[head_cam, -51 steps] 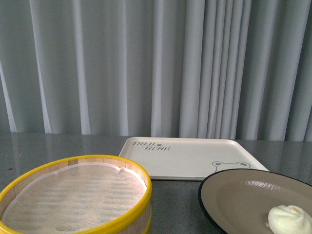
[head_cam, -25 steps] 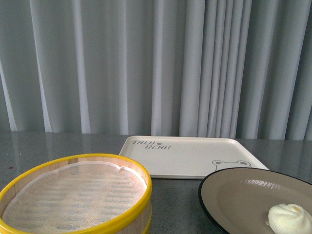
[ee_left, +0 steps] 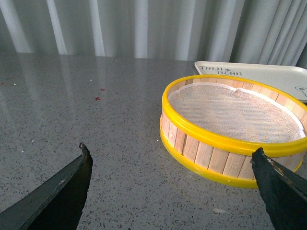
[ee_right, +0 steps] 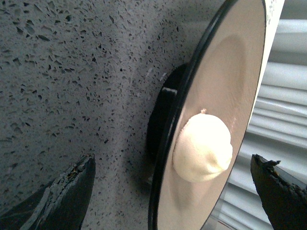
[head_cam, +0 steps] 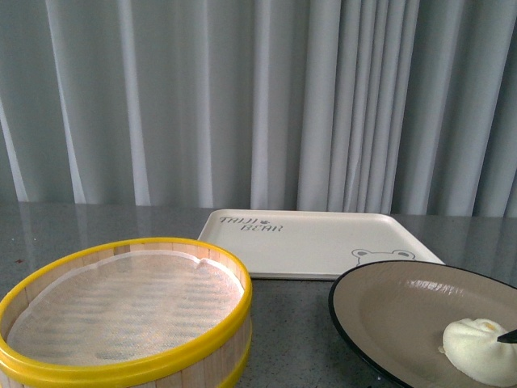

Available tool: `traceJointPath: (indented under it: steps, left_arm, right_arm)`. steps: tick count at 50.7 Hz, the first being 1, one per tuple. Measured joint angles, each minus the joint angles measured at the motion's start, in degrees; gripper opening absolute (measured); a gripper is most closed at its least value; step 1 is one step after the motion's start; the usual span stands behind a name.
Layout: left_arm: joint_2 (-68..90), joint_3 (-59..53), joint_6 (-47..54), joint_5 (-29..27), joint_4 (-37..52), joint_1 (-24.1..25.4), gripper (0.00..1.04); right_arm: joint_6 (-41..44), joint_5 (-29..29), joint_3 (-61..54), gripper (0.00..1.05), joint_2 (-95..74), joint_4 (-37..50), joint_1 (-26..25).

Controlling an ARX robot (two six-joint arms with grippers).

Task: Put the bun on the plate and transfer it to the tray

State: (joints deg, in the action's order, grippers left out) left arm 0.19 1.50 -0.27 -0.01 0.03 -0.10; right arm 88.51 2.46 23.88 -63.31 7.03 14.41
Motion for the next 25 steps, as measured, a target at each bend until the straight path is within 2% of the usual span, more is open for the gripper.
traceJointPath:
  steps: [25]
  left_arm:
    - [0.0,0.0,0.0,0.0,0.0,0.0,0.98]
  right_arm:
    - [1.1,-0.9,1.0,0.96,-10.1,12.2,2.2]
